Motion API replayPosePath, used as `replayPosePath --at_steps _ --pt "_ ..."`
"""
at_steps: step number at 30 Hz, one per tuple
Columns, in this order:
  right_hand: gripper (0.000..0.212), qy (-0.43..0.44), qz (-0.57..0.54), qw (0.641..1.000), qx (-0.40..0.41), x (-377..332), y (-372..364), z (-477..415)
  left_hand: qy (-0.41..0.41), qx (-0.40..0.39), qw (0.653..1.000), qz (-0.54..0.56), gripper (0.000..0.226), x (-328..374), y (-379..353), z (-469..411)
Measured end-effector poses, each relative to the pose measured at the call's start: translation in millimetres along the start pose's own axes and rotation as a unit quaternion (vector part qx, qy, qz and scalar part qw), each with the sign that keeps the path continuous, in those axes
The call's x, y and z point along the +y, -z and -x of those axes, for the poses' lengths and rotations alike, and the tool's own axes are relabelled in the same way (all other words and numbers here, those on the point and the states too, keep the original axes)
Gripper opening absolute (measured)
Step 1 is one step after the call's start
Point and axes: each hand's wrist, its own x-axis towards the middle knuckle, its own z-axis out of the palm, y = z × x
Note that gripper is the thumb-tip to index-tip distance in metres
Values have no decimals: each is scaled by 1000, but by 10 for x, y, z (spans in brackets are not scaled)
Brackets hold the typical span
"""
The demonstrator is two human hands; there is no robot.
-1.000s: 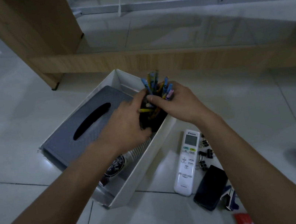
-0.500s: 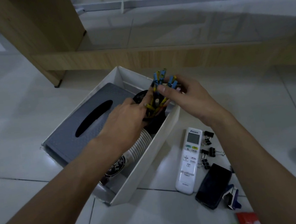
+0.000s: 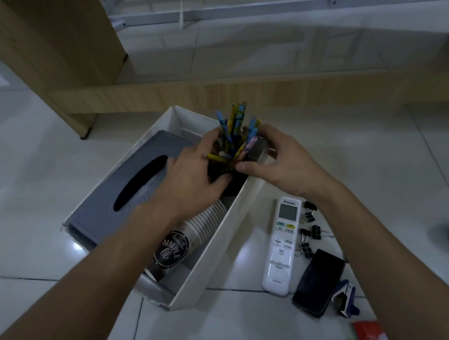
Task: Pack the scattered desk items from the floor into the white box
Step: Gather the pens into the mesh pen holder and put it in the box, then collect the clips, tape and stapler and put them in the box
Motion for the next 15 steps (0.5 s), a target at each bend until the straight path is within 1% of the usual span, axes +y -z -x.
replayPosePath --at_steps 2,4,7,9,11,15 --pt "60 3 -3 1000 13 23 -20 17 18 18 1000 -7 92 40 19 -34" --pt "61 3 1 1000 26 47 -48 33 29 34 999 -22 101 80 8 -23" --pt "60 -6 15 999 36 95 -83 67 53 14 996 -70 107 62 -74 71" --pt "61 -4 17 999 36 109 -89 90 66 18 996 -52 108 -5 -127 137" --pt "65 -3 18 999 32 108 -82 108 74 43 996 -27 108 -29 -136 151" --pt "65 -13 28 999 41 79 -50 176 83 66 994 -1 108 67 -39 176"
